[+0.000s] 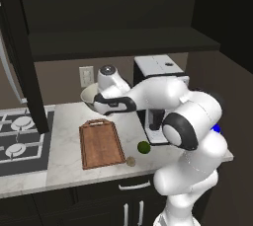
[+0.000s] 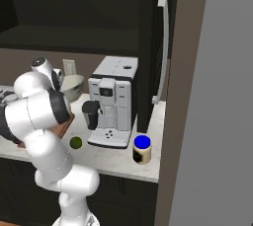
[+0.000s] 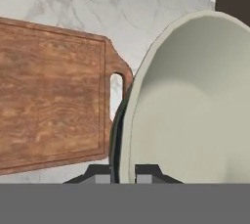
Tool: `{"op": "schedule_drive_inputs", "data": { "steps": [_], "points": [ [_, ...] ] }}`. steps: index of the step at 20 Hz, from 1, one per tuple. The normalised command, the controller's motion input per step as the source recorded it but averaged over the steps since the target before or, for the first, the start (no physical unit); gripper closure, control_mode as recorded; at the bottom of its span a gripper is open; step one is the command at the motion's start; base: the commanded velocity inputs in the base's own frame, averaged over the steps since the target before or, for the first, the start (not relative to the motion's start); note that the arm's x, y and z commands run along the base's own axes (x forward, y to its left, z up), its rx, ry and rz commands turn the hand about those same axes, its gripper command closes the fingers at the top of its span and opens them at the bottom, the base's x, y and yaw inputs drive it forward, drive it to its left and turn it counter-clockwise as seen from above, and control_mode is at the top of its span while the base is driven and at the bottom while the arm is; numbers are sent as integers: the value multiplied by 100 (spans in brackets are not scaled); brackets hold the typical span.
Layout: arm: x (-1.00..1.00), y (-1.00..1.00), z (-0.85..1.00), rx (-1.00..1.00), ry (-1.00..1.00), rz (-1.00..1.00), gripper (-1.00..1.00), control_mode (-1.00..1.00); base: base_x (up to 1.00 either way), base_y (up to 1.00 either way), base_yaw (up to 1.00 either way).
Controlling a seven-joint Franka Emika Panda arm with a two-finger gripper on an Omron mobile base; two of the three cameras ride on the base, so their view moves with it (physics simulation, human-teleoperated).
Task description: Open the cabinet. Place the bowl and condiment on the counter. Then place the lime and garlic on the cutting board.
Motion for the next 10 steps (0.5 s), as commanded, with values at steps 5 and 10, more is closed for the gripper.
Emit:
{"op": "schedule_drive_inputs", "data": {
  "steps": [5, 10],
  "points": [
    [47, -4, -27, 2, 0, 0, 100, -100, 0, 0, 0],
    [39, -3, -29, 0, 0, 0, 100, -100, 0, 0, 0]
  ]
}}
